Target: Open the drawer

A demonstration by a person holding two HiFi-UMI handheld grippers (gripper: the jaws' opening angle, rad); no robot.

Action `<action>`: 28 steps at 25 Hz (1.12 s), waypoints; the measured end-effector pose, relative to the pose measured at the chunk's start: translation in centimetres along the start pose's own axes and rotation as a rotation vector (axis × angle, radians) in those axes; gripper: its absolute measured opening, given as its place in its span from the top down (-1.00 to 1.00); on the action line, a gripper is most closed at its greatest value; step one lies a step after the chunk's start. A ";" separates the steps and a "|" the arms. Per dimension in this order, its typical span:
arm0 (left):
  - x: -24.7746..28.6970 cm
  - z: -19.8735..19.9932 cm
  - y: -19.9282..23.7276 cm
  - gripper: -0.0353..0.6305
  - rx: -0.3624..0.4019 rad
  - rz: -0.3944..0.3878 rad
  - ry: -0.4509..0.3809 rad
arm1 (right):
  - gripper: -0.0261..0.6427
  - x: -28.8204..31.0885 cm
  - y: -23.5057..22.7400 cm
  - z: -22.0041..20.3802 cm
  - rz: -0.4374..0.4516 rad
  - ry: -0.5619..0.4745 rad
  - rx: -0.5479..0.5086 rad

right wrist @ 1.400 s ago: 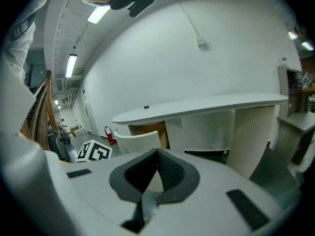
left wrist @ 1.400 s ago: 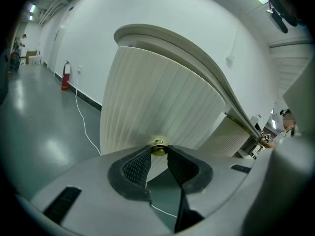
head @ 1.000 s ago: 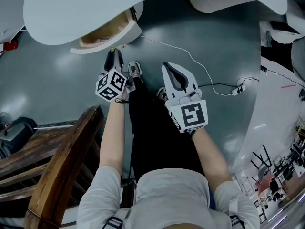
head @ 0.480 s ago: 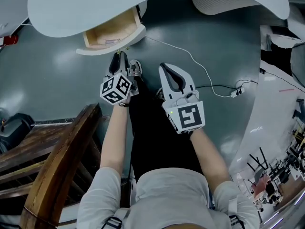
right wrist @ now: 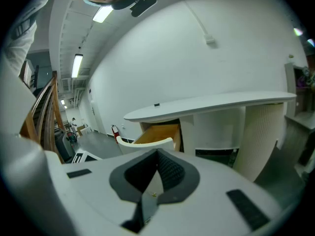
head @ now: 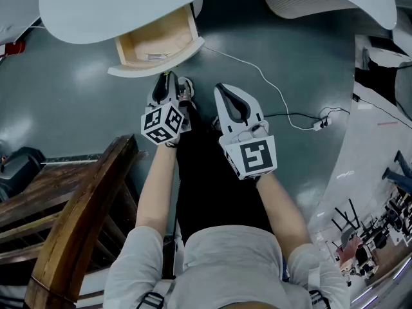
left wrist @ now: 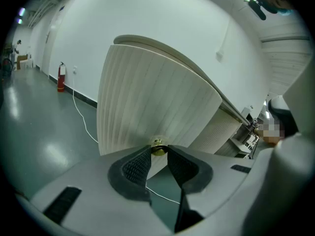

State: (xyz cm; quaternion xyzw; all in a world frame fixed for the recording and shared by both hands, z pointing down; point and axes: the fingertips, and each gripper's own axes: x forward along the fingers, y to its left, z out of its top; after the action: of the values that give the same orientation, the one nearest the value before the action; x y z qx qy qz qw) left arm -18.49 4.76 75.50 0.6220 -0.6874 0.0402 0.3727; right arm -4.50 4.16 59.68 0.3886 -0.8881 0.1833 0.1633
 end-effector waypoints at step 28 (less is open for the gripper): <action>-2.7 -2.2 -0.2 0.57 0.001 0.044 -0.002 | 0.88 -0.7 -0.1 -0.9 0.017 0.003 -0.005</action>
State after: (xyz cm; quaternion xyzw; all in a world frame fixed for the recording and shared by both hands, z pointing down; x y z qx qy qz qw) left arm -17.46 8.11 75.45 0.6072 -0.7012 0.0481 0.3705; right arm -3.82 4.98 60.16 0.3804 -0.8916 0.1830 0.1642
